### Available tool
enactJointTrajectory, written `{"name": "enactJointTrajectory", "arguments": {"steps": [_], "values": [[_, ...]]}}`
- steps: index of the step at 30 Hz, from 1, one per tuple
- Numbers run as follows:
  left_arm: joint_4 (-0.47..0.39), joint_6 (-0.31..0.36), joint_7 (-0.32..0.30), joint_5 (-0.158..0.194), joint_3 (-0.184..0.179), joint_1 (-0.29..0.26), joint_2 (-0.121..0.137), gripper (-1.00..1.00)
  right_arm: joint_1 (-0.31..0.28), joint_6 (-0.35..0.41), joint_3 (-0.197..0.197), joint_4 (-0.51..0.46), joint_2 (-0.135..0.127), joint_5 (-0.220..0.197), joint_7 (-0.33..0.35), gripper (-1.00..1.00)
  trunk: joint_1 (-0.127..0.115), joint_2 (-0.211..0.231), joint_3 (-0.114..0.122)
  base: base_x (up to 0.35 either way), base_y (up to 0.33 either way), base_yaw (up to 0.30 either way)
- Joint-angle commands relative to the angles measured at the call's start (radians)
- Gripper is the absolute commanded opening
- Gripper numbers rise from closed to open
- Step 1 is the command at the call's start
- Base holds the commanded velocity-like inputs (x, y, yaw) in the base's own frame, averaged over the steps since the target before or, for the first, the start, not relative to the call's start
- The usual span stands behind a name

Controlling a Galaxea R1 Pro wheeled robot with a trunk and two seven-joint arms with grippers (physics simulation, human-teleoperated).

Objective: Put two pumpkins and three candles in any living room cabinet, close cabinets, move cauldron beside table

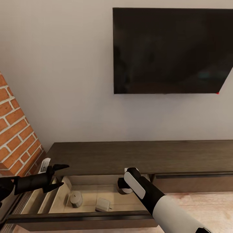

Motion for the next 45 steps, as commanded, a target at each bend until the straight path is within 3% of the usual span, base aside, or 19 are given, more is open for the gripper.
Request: {"name": "enactJointTrajectory", "arguments": {"steps": [1,7,29,45], "values": [[-0.002,0.002,0.01,0.021,0.001,-0.001,0.0,1.0,-0.001,-0.001,0.003,-0.001,0.0,-0.011,-0.009,-1.0,0.004,-0.008,-0.004,0.0,0.0,0.0],[-0.036,0.006,0.01,0.079,-0.001,0.005,-0.001,1.0,-0.001,-0.001,0.003,-0.001,0.0,-0.011,-0.009,-1.0,0.027,-0.05,-0.023,0.0,0.0,0.0],[-0.083,0.008,0.009,0.079,-0.022,0.02,0.0,1.0,-0.001,-0.003,0.005,-0.002,0.0,-0.01,-0.011,-1.0,0.111,-0.204,-0.092,0.0,0.0,0.0],[-0.088,0.008,0.009,0.079,-0.02,0.038,0.0,1.0,-0.001,-0.002,0.004,-0.001,0.0,-0.009,-0.012,-1.0,0.111,-0.204,-0.092,0.053,0.0,0.0]]}}
